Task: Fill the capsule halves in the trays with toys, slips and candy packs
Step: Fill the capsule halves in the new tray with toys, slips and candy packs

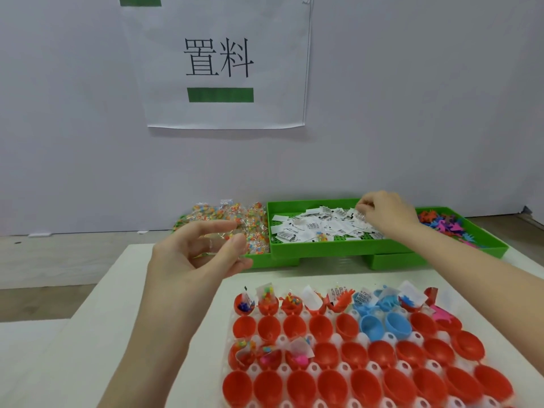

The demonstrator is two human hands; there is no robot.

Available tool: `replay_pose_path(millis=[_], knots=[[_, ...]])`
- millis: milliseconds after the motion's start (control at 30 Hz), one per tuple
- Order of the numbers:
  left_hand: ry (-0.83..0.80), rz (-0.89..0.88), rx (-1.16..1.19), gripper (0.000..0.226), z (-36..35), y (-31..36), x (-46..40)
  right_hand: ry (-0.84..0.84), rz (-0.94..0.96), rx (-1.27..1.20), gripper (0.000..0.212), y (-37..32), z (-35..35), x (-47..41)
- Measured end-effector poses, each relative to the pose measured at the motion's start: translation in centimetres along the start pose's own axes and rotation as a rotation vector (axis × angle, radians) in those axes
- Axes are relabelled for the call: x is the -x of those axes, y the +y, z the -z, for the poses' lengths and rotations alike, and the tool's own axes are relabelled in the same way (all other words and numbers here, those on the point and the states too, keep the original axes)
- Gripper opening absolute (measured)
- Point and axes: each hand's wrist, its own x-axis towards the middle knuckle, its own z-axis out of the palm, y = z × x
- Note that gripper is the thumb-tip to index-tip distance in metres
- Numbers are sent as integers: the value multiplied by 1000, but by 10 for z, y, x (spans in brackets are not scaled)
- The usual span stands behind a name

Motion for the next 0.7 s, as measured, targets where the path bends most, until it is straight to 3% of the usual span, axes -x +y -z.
replay_pose_path(millis=[133,333,533,667,700], knots=[[-9,2,-13,12,-2,-1,1,32,172,258,23,2,5,5],[-2,-6,-42,12,-4,-4,0,-13,315,325,18,1,9,11],[11,-6,-64,13,-4,-8,-2,-252,233,-171,15,3,15,25],[-25,13,-85,11,-7,-10,0,-277,190,-186,4,8,14,29],[-39,19,-88,10,-8,-10,0,-270,176,-192,9,9,14,30]])
